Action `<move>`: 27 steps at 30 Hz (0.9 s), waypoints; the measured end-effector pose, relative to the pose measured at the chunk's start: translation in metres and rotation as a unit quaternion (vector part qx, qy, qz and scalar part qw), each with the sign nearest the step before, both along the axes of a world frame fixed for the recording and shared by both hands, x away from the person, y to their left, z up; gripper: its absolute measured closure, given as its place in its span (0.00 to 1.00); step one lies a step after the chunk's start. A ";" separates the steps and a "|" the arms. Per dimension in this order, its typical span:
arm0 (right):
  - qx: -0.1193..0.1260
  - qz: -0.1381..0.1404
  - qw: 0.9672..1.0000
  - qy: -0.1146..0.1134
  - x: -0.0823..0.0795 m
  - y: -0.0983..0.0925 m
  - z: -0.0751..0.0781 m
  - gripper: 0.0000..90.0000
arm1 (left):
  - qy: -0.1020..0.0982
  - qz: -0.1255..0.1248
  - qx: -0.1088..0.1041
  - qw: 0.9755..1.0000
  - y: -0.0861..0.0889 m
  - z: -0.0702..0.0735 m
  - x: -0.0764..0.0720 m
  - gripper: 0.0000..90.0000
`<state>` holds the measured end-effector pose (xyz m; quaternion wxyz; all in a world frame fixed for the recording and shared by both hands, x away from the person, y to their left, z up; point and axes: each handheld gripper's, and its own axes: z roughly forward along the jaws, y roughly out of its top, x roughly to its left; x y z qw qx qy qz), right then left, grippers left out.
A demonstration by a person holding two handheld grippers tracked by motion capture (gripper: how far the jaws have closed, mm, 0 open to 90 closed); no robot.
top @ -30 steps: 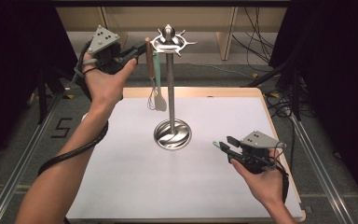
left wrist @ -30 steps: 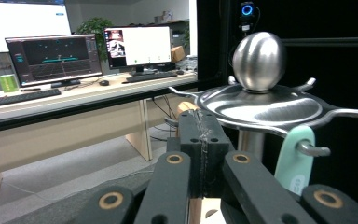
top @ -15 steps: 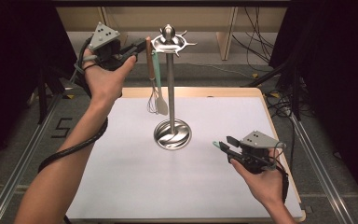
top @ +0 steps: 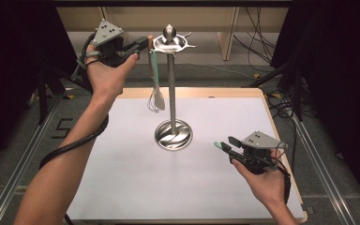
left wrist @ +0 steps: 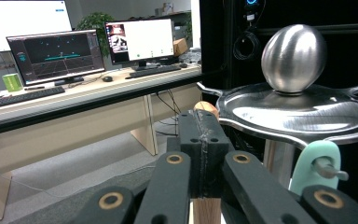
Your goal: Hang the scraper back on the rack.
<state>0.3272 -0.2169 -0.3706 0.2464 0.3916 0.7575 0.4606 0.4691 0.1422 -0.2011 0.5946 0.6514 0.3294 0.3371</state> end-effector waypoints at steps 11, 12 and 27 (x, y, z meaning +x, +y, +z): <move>-0.007 -0.002 1.000 -0.002 0.002 -0.001 0.000 0.73 | 0.000 -0.005 0.006 1.000 0.000 0.001 0.003 0.99; -0.009 -0.002 1.000 0.000 0.001 -0.002 0.000 0.73 | 0.000 -0.005 0.006 1.000 0.001 0.001 0.003 0.99; -0.038 -0.025 0.998 0.049 0.013 -0.025 0.003 0.74 | -0.030 -0.010 -0.009 0.999 0.024 -0.033 -0.041 0.74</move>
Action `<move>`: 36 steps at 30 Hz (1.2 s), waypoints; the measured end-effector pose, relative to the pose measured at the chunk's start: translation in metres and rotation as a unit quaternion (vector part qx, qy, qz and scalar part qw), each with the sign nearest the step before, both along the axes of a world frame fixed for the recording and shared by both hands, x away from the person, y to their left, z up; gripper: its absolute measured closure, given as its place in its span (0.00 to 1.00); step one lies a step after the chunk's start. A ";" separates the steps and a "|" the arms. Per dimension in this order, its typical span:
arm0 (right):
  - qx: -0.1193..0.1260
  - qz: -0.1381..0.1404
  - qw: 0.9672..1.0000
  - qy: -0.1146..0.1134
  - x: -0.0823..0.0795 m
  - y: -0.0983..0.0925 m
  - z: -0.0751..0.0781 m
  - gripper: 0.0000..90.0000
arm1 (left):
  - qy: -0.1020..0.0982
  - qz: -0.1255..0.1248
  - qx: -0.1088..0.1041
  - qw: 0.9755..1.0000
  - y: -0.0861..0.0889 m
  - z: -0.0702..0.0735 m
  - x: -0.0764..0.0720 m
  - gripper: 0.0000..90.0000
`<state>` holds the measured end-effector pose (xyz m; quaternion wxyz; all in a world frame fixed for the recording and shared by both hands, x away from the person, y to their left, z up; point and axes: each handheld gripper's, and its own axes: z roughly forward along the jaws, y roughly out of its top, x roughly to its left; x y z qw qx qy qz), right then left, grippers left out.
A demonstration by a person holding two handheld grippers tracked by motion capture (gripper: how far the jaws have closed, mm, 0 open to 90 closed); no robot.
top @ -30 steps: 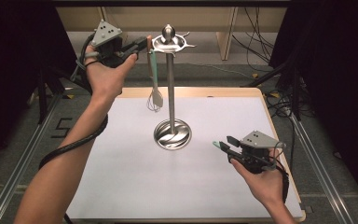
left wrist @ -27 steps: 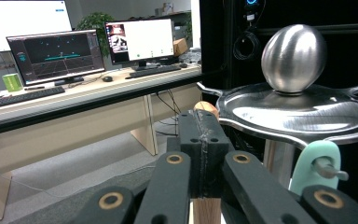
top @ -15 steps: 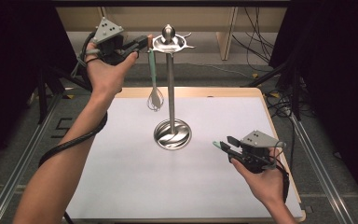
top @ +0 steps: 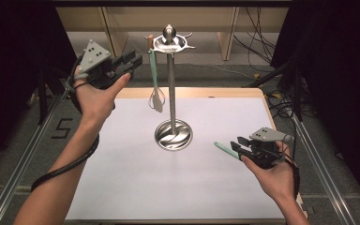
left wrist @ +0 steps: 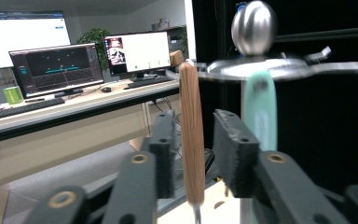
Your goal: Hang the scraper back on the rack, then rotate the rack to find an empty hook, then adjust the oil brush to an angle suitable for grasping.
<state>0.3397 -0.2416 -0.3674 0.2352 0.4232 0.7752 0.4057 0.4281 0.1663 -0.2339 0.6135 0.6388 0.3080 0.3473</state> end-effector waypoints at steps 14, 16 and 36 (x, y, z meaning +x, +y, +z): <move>-0.031 -0.013 0.999 0.032 0.006 -0.015 -0.005 0.73 | 0.024 0.015 -0.016 0.999 0.027 -0.051 -0.028 0.60; -0.035 -0.012 0.999 0.032 0.008 -0.015 -0.006 0.73 | 0.028 0.016 -0.019 0.999 0.029 -0.053 -0.029 0.60; -0.061 -0.012 0.990 0.126 0.028 -0.017 -0.007 0.75 | 0.043 0.022 -0.017 0.999 0.037 -0.063 -0.039 0.57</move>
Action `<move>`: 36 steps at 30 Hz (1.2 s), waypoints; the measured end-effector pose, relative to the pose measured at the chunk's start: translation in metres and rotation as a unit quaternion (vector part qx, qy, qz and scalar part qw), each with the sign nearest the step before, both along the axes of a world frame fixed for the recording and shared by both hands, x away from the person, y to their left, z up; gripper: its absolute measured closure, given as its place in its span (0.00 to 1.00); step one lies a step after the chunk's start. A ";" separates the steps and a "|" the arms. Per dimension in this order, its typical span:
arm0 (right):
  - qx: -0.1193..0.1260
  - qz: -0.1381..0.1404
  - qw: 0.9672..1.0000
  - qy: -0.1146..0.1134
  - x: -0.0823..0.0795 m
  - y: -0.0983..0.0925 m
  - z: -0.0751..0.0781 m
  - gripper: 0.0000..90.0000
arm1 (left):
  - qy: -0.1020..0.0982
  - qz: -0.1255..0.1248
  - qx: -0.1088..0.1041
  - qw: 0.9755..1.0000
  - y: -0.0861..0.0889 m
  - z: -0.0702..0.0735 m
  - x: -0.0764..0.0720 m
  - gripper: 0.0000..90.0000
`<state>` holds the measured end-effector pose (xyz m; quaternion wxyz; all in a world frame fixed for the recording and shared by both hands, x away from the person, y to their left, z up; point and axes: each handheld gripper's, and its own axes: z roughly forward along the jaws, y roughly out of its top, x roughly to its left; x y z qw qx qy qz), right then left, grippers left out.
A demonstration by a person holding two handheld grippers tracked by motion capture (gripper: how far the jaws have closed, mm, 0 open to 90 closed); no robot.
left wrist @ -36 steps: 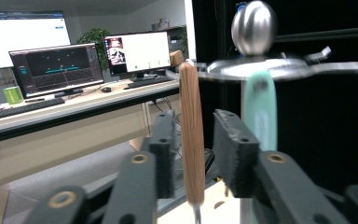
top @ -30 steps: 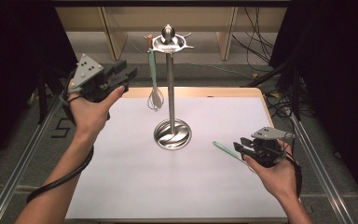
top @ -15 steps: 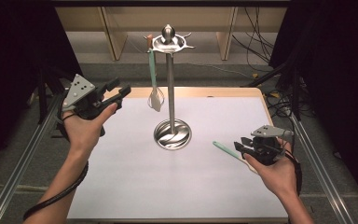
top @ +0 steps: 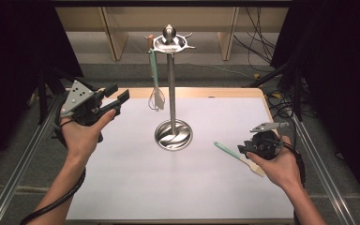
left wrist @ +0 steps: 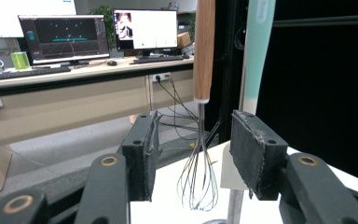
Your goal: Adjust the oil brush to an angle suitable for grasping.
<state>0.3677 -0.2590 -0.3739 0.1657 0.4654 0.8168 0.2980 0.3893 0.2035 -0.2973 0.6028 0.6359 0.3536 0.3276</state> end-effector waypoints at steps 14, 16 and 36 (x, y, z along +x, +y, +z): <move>-0.075 0.009 0.993 0.093 0.017 -0.013 -0.019 0.77 | 0.017 -0.016 -0.003 1.000 -0.007 -0.004 0.000 0.52; -0.090 0.013 0.990 0.104 0.020 -0.013 -0.021 0.77 | 0.015 -0.016 -0.001 1.000 -0.007 -0.004 0.000 0.52; -0.135 0.030 0.980 0.146 0.048 -0.009 -0.053 0.77 | 0.021 -0.015 -0.004 1.000 -0.004 -0.003 0.000 0.50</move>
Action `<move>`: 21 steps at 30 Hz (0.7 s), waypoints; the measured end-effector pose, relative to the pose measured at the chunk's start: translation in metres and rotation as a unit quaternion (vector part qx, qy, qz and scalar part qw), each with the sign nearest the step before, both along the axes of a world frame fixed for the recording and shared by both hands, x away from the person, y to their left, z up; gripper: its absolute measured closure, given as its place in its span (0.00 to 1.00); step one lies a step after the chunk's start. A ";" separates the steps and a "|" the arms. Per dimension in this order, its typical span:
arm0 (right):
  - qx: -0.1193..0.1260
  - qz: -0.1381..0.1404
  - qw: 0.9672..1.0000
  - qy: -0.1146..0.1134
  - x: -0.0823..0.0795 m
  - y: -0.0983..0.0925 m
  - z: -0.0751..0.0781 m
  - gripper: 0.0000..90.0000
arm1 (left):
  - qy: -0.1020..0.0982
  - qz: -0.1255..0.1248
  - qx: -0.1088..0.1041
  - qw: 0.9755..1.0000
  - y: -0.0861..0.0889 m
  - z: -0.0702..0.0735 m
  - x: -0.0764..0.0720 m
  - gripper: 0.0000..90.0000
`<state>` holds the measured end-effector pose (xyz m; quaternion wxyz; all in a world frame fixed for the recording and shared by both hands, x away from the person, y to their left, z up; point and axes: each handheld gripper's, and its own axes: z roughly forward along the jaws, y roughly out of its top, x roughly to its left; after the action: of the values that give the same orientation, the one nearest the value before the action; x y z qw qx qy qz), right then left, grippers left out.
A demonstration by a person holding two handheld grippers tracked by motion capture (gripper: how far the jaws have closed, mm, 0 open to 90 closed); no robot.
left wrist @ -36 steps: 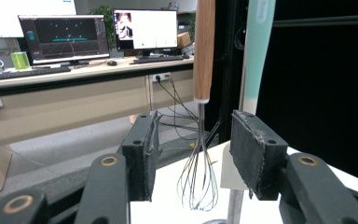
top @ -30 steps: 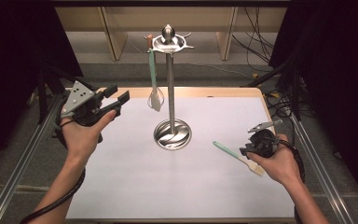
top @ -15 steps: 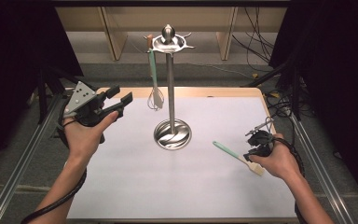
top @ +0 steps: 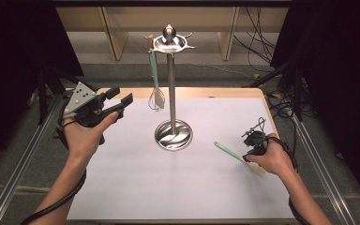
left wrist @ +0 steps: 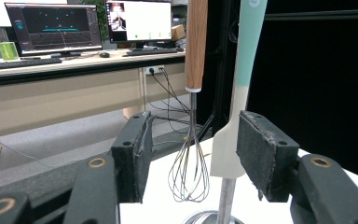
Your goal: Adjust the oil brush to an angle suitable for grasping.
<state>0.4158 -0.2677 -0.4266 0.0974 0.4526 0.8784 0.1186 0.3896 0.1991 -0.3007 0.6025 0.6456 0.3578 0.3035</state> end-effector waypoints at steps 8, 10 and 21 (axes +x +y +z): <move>-0.005 0.012 1.000 0.016 0.007 0.004 -0.011 0.77 | 0.005 -0.001 0.000 1.000 0.000 -0.001 0.001 0.50; -0.007 0.012 1.000 0.022 0.008 0.006 -0.012 0.76 | 0.005 -0.002 0.000 1.000 0.000 -0.001 0.001 0.49; -0.016 0.022 0.999 0.040 0.014 0.009 -0.020 0.74 | 0.008 -0.004 0.003 1.000 -0.001 -0.002 0.003 0.49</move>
<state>0.4302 -0.2586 -0.4468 0.0670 0.4356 0.8932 0.0890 0.3921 0.1984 -0.3026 0.5986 0.6513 0.3593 0.2973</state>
